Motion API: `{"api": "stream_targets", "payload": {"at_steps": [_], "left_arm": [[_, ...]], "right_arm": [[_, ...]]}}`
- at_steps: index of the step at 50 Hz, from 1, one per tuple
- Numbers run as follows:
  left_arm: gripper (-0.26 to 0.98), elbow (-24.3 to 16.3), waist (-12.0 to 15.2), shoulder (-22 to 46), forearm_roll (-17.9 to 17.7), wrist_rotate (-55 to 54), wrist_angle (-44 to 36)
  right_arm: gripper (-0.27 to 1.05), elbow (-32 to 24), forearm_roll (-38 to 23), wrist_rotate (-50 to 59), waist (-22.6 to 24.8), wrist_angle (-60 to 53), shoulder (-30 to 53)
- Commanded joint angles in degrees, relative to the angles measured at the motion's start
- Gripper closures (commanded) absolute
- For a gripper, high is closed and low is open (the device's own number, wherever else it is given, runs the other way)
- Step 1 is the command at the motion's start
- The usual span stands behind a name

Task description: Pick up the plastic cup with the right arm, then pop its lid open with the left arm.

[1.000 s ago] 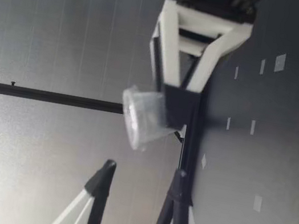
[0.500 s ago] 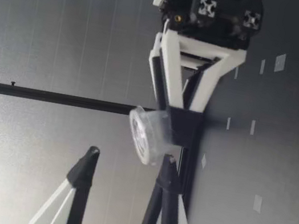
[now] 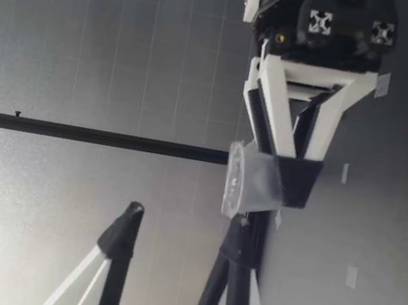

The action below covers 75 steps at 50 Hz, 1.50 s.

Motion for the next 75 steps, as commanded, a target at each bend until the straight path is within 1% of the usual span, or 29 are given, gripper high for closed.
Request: {"api": "stream_targets", "payload": {"at_steps": [1,6,15,19,22,25,33,37,40,48,65,75], "left_arm": [[-0.04,-0.53,0.18,-1.93,0.09,1.23,-0.7],[-0.04,-0.62,0.18,-2.02,-0.26,4.48,-0.62],[-0.04,-0.44,0.35,-2.55,-1.67,16.44,1.32],[-0.04,-0.62,0.53,-2.81,-1.85,22.85,3.43],[-0.04,-0.7,0.7,-2.99,-1.85,29.79,5.27],[-0.04,-0.88,0.7,-3.08,-1.93,39.02,7.12],[-0.03,-0.7,0.62,-3.87,-1.93,59.85,8.17],[-0.03,-0.53,0.26,-4.57,-1.93,67.15,7.91],[-0.03,-0.35,0.18,-5.36,-1.85,70.22,7.65],[-0.03,0.0,0.18,-6.77,-1.76,72.42,7.56],[-0.03,0.09,0.0,-6.42,-1.67,73.39,8.26],[-0.03,-0.26,0.0,-6.42,-1.58,73.48,11.87]], "right_arm": [[0.63,0.44,-0.09,0.35,0.62,0.26,-1.67],[0.63,1.49,-0.09,1.41,1.41,2.29,-3.25],[0.63,3.96,-0.09,4.22,4.75,6.33,-7.29],[0.63,4.31,0.09,4.04,5.19,6.42,-9.76],[0.63,4.31,0.09,3.87,5.19,6.15,-11.43],[0.63,4.31,0.09,3.6,5.19,5.19,-12.92],[0.63,4.83,0.09,3.6,5.19,0.88,-14.77],[0.63,5.62,0.53,3.6,5.1,0.44,-14.77],[0.63,6.42,1.32,3.6,4.92,0.44,-14.77],[0.63,6.59,1.67,3.43,4.31,0.53,-15.38],[0.63,5.71,1.67,3.25,4.13,1.76,-14.94],[0.63,5.54,1.58,3.25,4.13,3.08,-15.12]]}}
